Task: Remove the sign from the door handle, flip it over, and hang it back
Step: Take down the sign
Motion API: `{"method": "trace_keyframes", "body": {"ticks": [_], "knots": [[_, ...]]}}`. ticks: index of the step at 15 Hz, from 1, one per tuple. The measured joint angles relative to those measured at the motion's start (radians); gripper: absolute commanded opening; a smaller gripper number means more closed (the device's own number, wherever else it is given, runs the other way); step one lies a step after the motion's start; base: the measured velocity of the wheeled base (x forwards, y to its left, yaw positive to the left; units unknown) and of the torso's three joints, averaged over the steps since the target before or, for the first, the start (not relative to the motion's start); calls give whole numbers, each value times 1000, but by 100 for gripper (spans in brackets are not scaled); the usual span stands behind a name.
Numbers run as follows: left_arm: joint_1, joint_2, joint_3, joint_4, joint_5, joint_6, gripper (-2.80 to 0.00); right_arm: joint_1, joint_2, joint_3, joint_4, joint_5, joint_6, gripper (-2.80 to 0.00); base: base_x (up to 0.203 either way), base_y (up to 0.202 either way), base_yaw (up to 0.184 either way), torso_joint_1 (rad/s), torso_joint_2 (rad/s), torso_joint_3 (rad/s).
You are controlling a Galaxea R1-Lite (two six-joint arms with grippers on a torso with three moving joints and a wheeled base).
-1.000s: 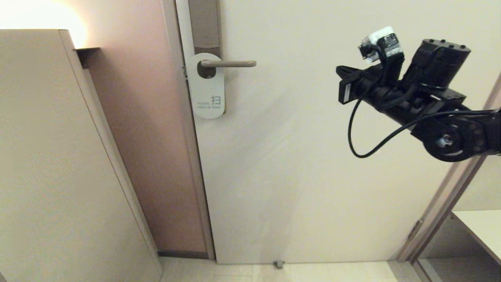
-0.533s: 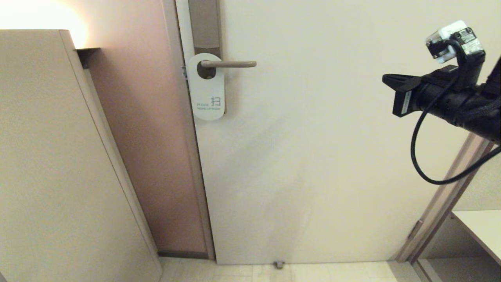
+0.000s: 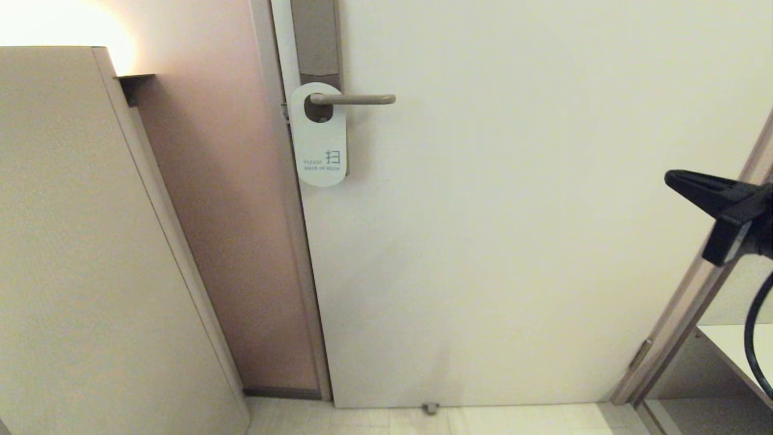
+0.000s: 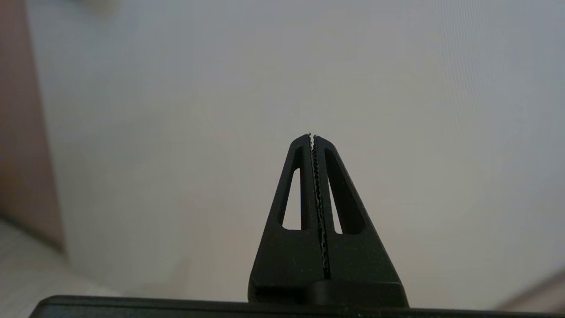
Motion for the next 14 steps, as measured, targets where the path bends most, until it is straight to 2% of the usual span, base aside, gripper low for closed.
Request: {"method": "trace_keyframes", "body": {"ticks": [3, 6, 7, 8, 10, 14], "knots": [[0, 0, 0, 0, 0, 0, -280, -19, -154, 191, 2, 7, 51, -280, 0, 0, 0, 0, 0, 0], [0, 0, 0, 0, 0, 0, -280, -62, -307, 386, 1, 40, 157, -280, 0, 0, 0, 0, 0, 0], [0, 0, 0, 0, 0, 0, -280, -70, -357, 445, 2, 50, 179, -17, 0, 0, 0, 0, 0, 0], [0, 0, 0, 0, 0, 0, -280, -79, -406, 500, 2, 57, 190, 0, 0, 0, 0, 0, 0, 0], [0, 0, 0, 0, 0, 0, -280, -101, -501, 587, 8, 65, 201, 0, 0, 0, 0, 0, 0, 0], [0, 0, 0, 0, -1, 0, -280, -127, -639, 629, 108, 65, 207, 0, 0, 0, 0, 0, 0, 0]]}}
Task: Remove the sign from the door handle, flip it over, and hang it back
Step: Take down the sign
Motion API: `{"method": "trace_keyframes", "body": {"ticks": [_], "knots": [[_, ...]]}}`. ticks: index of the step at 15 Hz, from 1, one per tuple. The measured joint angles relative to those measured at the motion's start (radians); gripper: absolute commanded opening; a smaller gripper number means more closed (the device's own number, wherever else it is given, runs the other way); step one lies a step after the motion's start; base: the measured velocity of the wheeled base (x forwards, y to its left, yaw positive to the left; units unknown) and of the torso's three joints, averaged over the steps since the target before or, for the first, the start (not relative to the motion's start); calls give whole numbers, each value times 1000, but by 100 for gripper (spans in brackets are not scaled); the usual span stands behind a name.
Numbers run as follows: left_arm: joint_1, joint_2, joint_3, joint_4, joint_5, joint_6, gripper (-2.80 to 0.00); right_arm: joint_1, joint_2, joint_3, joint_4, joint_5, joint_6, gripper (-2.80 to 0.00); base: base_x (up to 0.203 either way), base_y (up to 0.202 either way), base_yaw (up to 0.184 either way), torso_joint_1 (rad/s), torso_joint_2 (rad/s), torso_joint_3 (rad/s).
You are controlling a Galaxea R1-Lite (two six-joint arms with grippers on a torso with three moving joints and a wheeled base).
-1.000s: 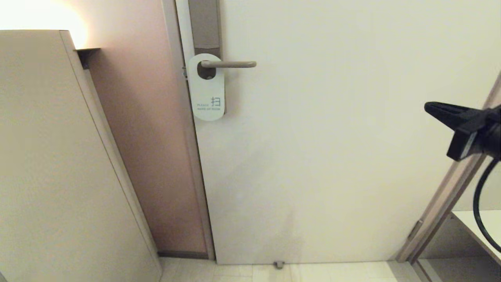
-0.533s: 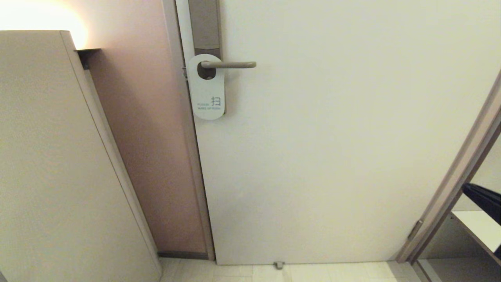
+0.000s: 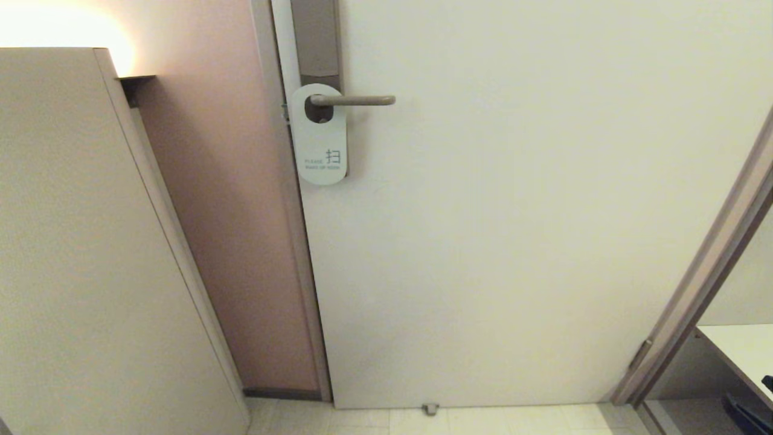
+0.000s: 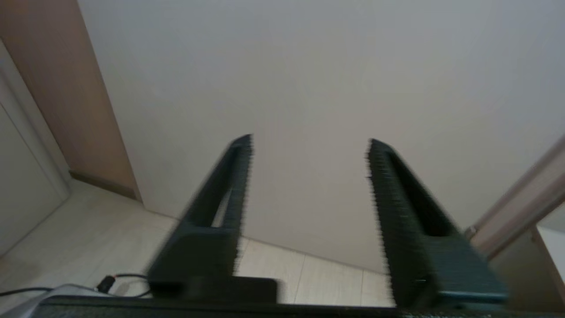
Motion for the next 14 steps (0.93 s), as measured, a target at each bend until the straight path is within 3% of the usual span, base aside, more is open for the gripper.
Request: {"method": "trace_keyframes", "body": {"ticks": [9, 10, 14], "knots": [[0, 0, 0, 0, 0, 0, -280, -56, -238, 3, 286, -6, 2, 0, 0, 0, 0, 0, 0, 0], [0, 0, 0, 0, 0, 0, -280, -56, -257, 3, 290, -7, 7, -280, 0, 0, 0, 0, 0, 0], [0, 0, 0, 0, 1, 0, -280, -50, -310, 3, 293, -18, 10, -280, 0, 0, 0, 0, 0, 0]]}}
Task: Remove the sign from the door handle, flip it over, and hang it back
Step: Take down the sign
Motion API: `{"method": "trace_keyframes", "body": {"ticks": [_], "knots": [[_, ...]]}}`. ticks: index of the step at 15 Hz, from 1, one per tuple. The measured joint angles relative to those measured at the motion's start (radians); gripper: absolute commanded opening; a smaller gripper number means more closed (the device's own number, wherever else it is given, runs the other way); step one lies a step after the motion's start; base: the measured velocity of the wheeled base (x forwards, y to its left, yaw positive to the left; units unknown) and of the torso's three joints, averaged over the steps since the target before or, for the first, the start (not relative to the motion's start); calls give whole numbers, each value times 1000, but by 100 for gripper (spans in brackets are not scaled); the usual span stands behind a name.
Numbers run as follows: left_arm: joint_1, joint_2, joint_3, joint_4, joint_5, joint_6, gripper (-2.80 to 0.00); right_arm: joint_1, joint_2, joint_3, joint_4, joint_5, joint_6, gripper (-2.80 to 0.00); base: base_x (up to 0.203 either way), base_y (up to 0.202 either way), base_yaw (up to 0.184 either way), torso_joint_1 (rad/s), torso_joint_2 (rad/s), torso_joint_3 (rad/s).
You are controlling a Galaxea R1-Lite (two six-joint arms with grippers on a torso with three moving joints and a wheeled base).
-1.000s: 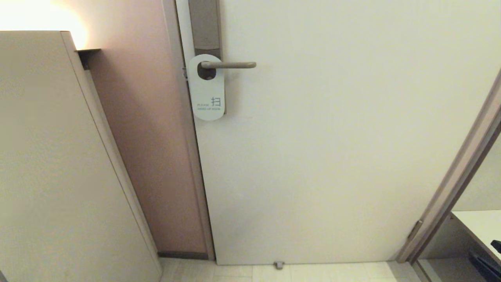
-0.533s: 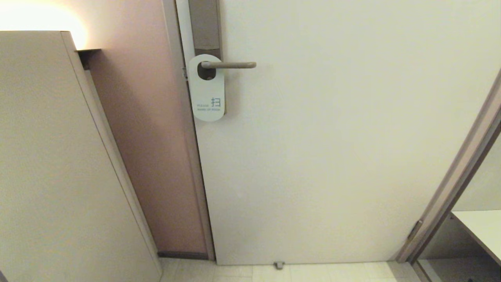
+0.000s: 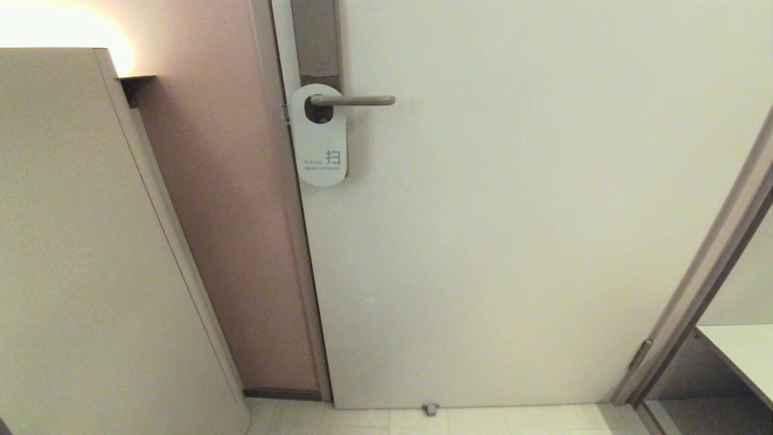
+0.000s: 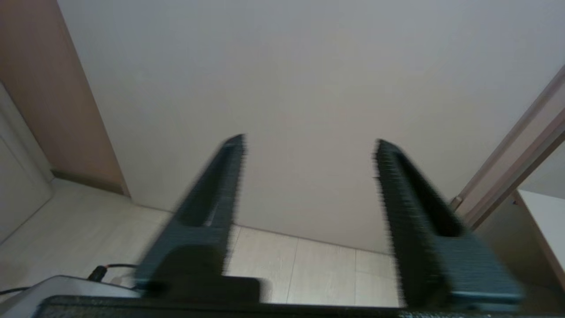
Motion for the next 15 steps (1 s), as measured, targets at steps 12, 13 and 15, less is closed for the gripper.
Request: {"method": "trace_keyframes", "body": {"ticks": [12, 13, 15], "knots": [[0, 0, 0, 0, 0, 0, -280, 8, -183, 0, 133, -93, 4, -280, 0, 0, 0, 0, 0, 0], [0, 0, 0, 0, 0, 0, -280, 8, -198, 0, 133, -93, 6, -280, 0, 0, 0, 0, 0, 0], [0, 0, 0, 0, 0, 0, -280, 8, -216, 0, 133, -93, 8, -280, 0, 0, 0, 0, 0, 0]]}}
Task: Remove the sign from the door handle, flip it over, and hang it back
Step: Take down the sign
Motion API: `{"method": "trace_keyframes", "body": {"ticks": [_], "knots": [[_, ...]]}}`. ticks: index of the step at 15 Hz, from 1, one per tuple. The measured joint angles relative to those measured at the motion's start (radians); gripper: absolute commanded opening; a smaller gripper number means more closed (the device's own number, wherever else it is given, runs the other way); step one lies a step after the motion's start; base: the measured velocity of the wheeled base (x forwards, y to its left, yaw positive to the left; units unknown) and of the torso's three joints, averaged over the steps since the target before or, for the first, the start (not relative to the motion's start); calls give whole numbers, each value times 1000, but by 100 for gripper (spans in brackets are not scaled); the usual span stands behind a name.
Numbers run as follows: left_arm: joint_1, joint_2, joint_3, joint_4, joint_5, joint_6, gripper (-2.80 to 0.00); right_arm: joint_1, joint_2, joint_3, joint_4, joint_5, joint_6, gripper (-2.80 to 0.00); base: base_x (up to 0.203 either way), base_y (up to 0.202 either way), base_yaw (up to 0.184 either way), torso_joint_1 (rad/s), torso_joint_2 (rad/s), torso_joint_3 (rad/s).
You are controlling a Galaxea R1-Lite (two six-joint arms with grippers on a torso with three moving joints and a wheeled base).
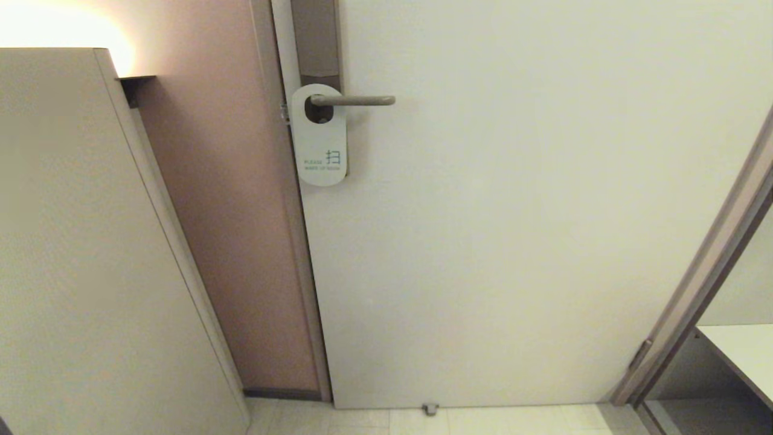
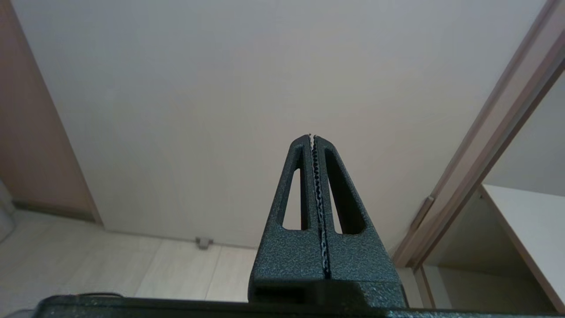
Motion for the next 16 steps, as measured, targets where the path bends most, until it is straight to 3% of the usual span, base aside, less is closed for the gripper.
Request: {"method": "trace_keyframes", "body": {"ticks": [16], "knots": [[0, 0, 0, 0, 0, 0, -280, 0, -11, 0, 0, -2, 1, -280, 0, 0, 0, 0, 0, 0]]}}
